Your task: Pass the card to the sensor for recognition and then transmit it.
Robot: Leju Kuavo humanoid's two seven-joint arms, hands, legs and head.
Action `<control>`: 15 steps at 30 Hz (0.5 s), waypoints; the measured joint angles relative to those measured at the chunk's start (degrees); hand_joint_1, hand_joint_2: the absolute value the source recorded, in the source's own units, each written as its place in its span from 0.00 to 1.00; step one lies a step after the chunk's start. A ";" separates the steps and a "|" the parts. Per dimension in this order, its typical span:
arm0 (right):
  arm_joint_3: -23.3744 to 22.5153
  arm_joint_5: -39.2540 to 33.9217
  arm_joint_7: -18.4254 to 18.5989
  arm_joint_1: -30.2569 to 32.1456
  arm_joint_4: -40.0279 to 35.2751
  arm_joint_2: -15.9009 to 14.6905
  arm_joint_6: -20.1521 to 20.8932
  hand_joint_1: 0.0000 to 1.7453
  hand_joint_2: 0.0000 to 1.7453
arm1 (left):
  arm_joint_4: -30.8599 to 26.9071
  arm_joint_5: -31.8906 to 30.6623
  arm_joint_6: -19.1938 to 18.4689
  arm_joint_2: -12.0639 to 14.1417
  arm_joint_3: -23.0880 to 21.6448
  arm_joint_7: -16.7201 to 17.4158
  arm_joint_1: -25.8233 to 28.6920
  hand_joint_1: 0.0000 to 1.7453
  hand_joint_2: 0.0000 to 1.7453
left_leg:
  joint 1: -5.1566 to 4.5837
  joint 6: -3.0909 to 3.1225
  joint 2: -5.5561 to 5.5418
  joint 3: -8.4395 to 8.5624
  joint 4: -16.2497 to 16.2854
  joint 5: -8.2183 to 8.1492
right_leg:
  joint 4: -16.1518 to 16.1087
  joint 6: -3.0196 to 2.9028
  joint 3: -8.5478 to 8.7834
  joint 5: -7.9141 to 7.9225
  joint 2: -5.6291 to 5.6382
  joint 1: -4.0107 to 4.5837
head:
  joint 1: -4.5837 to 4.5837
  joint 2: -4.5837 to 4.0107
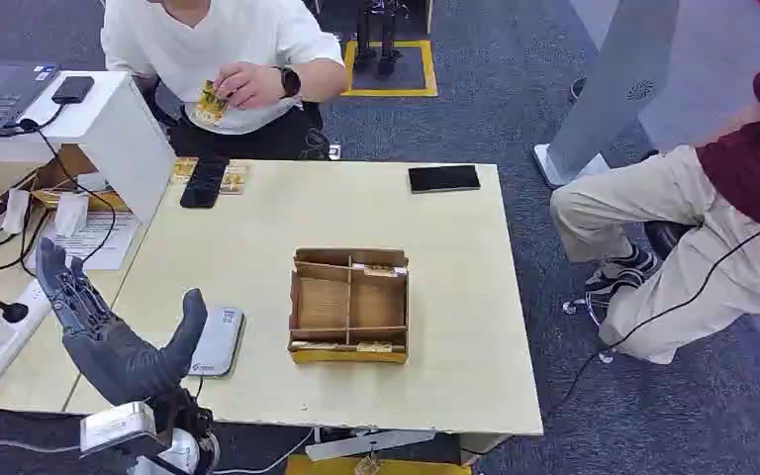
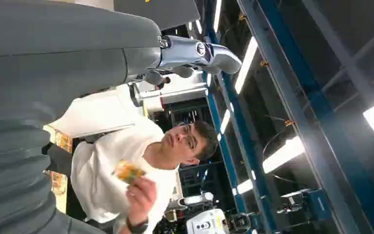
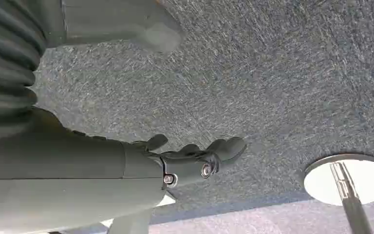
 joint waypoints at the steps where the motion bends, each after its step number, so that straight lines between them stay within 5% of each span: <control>1: 0.00 -0.02 -0.04 0.00 0.00 0.00 0.00 0.00 1.00 | 0.00 0.00 0.02 0.00 0.00 0.00 0.00 0.00 1.00 | 0.00 0.00 0.00 0.00 0.00 0.00 | 0.00 0.00 0.00 0.00 0.00 0.00 | 0.00 0.00; 15: -0.02 0.39 0.04 0.00 -0.59 0.00 0.00 0.00 1.00 | 0.22 1.63 0.00 -0.21 0.00 0.00 -0.19 0.00 1.00 | 0.00 0.00 0.00 -0.01 0.00 0.00 | 0.00 0.00 -0.01 0.00 0.00 0.00 | 0.00 0.00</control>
